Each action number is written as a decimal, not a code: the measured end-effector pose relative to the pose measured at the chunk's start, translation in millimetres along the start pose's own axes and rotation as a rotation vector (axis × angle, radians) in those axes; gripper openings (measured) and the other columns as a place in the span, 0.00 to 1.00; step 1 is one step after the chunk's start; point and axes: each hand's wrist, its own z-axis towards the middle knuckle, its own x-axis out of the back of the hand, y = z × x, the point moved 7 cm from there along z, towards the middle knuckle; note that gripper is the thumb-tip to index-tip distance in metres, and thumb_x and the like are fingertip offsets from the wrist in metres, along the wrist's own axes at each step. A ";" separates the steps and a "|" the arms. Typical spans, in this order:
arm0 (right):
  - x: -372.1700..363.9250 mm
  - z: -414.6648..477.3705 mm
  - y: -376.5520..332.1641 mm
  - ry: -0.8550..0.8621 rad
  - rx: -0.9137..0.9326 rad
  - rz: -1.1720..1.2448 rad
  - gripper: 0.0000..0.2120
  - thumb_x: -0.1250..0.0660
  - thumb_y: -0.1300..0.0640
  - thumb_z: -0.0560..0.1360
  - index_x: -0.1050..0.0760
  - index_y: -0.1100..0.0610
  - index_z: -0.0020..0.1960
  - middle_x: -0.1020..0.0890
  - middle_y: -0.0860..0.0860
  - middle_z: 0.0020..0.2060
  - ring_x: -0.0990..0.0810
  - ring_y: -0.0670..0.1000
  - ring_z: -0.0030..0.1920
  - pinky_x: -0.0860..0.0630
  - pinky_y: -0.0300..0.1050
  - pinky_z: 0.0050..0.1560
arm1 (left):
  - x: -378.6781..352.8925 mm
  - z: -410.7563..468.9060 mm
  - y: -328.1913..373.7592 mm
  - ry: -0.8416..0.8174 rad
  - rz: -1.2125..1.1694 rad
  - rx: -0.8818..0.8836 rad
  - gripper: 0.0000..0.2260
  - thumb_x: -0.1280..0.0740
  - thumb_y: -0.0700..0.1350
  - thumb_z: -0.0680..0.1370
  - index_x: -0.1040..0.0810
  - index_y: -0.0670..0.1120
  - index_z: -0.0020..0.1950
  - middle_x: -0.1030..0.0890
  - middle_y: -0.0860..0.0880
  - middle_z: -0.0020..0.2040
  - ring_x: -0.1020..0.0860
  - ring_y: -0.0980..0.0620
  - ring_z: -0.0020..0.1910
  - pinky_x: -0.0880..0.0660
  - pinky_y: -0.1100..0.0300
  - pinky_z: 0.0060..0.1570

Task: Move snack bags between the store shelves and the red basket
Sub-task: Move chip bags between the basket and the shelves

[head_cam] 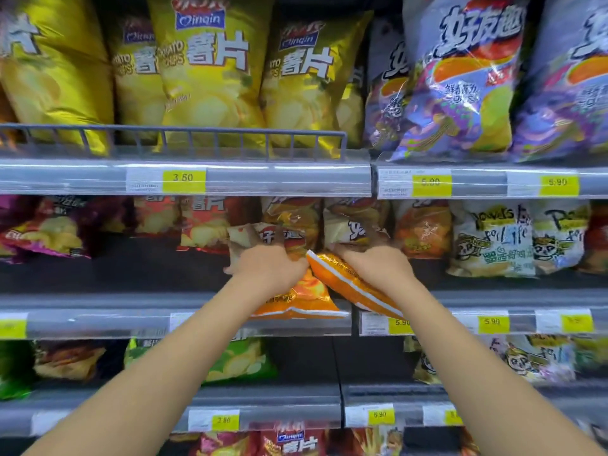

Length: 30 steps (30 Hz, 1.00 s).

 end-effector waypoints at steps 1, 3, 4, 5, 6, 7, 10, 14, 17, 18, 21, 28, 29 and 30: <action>1.0 -2.6 -1.6 0.063 0.038 0.049 0.44 0.43 0.22 0.65 0.35 0.48 0.72 0.21 0.55 0.59 0.23 0.60 0.58 0.24 0.52 0.54 | 1.5 -3.2 2.3 0.044 -0.026 -0.022 0.29 0.45 0.63 0.78 0.33 0.47 0.73 0.27 0.38 0.67 0.28 0.37 0.64 0.31 0.46 0.62; 4.1 -7.2 -5.2 0.168 0.101 0.091 0.38 0.38 0.29 0.69 0.39 0.44 0.74 0.21 0.56 0.58 0.23 0.61 0.56 0.25 0.48 0.47 | 8.3 -7.4 5.9 0.137 -0.034 -0.076 0.25 0.41 0.59 0.79 0.28 0.44 0.67 0.21 0.40 0.57 0.24 0.38 0.56 0.28 0.54 0.49; 5.1 -8.2 -7.2 0.202 0.121 0.084 0.38 0.38 0.30 0.69 0.41 0.42 0.74 0.21 0.58 0.58 0.22 0.62 0.56 0.26 0.48 0.44 | 11.3 -8.1 7.0 0.182 -0.027 -0.101 0.22 0.40 0.57 0.79 0.27 0.43 0.66 0.21 0.40 0.55 0.23 0.38 0.54 0.27 0.53 0.47; 6.1 -8.1 -8.7 0.230 0.136 0.073 0.38 0.38 0.30 0.68 0.41 0.42 0.74 0.22 0.60 0.58 0.23 0.63 0.55 0.26 0.48 0.43 | 14.1 -9.1 8.6 0.221 -0.019 -0.130 0.20 0.39 0.55 0.79 0.27 0.43 0.65 0.21 0.39 0.54 0.23 0.37 0.53 0.26 0.52 0.47; 7.9 -8.0 -10.1 0.252 0.148 0.065 0.37 0.38 0.31 0.68 0.40 0.42 0.73 0.23 0.61 0.59 0.23 0.64 0.55 0.26 0.49 0.44 | 17.4 -9.5 10.9 0.259 -0.014 -0.166 0.19 0.38 0.53 0.79 0.27 0.44 0.66 0.21 0.39 0.54 0.23 0.37 0.53 0.25 0.51 0.47; 10.8 -7.6 -11.7 0.274 0.158 0.064 0.36 0.37 0.32 0.68 0.39 0.43 0.73 0.25 0.62 0.62 0.24 0.65 0.56 0.26 0.50 0.46 | 20.7 -8.9 13.5 0.298 -0.010 -0.202 0.19 0.39 0.52 0.79 0.28 0.45 0.67 0.22 0.38 0.54 0.23 0.36 0.53 0.25 0.50 0.47; 27.1 -8.0 -18.0 0.363 0.185 0.091 0.34 0.35 0.35 0.71 0.39 0.45 0.73 0.37 0.63 0.70 0.29 0.68 0.63 0.27 0.52 0.56 | 29.6 -4.3 20.8 0.406 -0.022 -0.260 0.20 0.40 0.51 0.80 0.32 0.49 0.73 0.26 0.36 0.62 0.26 0.34 0.58 0.25 0.47 0.50; 33.7 9.0 -19.9 0.412 0.192 -0.014 0.35 0.36 0.34 0.72 0.37 0.51 0.73 0.38 0.62 0.66 0.35 0.65 0.66 0.32 0.52 0.62 | 20.5 16.5 23.0 0.576 -0.048 -0.300 0.24 0.41 0.52 0.82 0.41 0.50 0.77 0.41 0.35 0.74 0.44 0.34 0.74 0.27 0.40 0.59; 18.6 26.6 -11.2 0.371 0.183 -0.083 0.38 0.38 0.31 0.72 0.40 0.50 0.74 0.37 0.62 0.65 0.35 0.65 0.65 0.32 0.53 0.62 | -8.9 49.8 15.8 0.453 -0.127 -0.245 0.25 0.46 0.55 0.83 0.49 0.54 0.79 0.53 0.40 0.78 0.51 0.37 0.76 0.33 0.40 0.66; 12.9 30.5 -8.2 0.356 0.172 -0.092 0.40 0.39 0.30 0.71 0.43 0.49 0.76 0.37 0.62 0.64 0.35 0.65 0.65 0.33 0.54 0.62 | -15.4 58.2 14.6 0.432 -0.149 -0.233 0.25 0.48 0.56 0.83 0.50 0.55 0.79 0.56 0.41 0.78 0.53 0.37 0.76 0.38 0.40 0.69; 1.8 39.4 -6.2 0.350 0.146 -0.150 0.43 0.43 0.27 0.71 0.53 0.46 0.78 0.39 0.64 0.67 0.37 0.66 0.66 0.36 0.57 0.63 | -21.9 71.5 14.0 0.442 -0.127 -0.218 0.27 0.50 0.60 0.82 0.53 0.55 0.79 0.59 0.41 0.78 0.51 0.35 0.75 0.47 0.41 0.73; -2.0 44.6 -5.6 0.327 0.183 -0.050 0.46 0.42 0.26 0.69 0.56 0.45 0.78 0.42 0.64 0.71 0.41 0.64 0.70 0.39 0.58 0.66 | -17.8 67.1 13.3 0.481 -0.120 -0.215 0.29 0.49 0.62 0.81 0.52 0.54 0.79 0.55 0.39 0.78 0.47 0.33 0.74 0.46 0.41 0.72; -0.6 44.6 -3.7 0.312 0.175 0.012 0.46 0.42 0.27 0.69 0.55 0.46 0.78 0.42 0.63 0.72 0.41 0.64 0.71 0.40 0.59 0.67 | -16.7 65.3 10.8 0.485 -0.120 -0.191 0.31 0.49 0.64 0.79 0.52 0.54 0.79 0.53 0.38 0.78 0.47 0.34 0.74 0.47 0.41 0.72; 2.5 44.6 -0.8 0.309 0.154 0.089 0.46 0.42 0.27 0.69 0.54 0.46 0.78 0.40 0.62 0.71 0.41 0.63 0.71 0.40 0.59 0.68 | -14.7 62.9 6.8 0.493 -0.137 -0.161 0.34 0.49 0.67 0.77 0.51 0.54 0.79 0.51 0.38 0.78 0.47 0.35 0.75 0.47 0.41 0.73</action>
